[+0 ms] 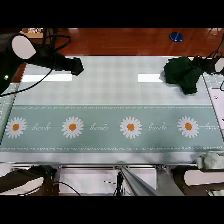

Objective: Fold the shirts.

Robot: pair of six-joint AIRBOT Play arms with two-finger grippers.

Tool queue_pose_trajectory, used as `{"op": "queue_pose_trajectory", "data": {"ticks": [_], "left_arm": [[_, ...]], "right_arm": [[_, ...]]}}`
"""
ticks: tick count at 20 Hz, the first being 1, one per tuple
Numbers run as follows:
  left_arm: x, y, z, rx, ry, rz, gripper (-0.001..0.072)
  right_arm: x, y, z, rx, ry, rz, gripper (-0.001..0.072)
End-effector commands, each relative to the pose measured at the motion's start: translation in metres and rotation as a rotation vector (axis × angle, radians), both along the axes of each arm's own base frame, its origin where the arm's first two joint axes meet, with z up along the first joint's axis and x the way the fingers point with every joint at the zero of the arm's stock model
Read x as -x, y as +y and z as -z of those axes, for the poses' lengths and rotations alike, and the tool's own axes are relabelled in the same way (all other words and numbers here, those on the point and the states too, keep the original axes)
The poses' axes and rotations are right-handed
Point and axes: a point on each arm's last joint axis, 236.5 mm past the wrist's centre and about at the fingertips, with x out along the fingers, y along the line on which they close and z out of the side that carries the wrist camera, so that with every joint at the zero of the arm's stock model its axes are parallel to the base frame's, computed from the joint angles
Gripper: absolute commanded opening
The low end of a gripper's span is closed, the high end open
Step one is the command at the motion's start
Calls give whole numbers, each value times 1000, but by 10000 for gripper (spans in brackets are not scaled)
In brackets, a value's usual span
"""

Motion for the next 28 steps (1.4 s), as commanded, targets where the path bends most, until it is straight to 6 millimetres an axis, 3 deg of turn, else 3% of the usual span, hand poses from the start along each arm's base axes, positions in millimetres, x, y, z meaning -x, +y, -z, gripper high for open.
{"op": "queue_pose_trajectory", "data": {"ticks": [1,7,8,10,11,13,14,16,19,21,23,25,28], "left_arm": [[15,-3,-17,24,-1,12,717],[17,-3,-19,25,-1,13,717],[17,-3,-20,29,0,14,717],[20,-9,-21,54,10,20,716],[22,-14,-23,81,19,26,716],[24,-18,-24,100,24,30,716],[23,-18,-26,101,21,30,716],[21,-20,-39,111,-10,33,716],[17,-23,-93,151,-124,42,715],[22,-24,-146,191,-236,52,716],[36,-20,-204,224,-362,60,716],[59,-13,-257,256,-481,67,716],[106,1,-316,295,-626,73,716]], "right_arm": [[-9,-4,40,-48,38,21,604],[-8,-5,73,-51,91,18,583],[-8,-5,77,-48,100,17,472],[-8,-5,81,-50,105,16,138],[-8,-4,80,-57,101,19,38],[-12,-5,61,-49,60,17,37],[-15,-5,38,-36,12,14,37],[-19,-5,-31,23,-118,-18,36],[-1,11,-177,127,-400,-75,36],[35,39,-274,206,-576,-132,35],[85,75,-356,269,-735,-192,35],[140,104,-417,305,-875,-236,35],[221,124,-474,319,-1025,-256,36]]}}
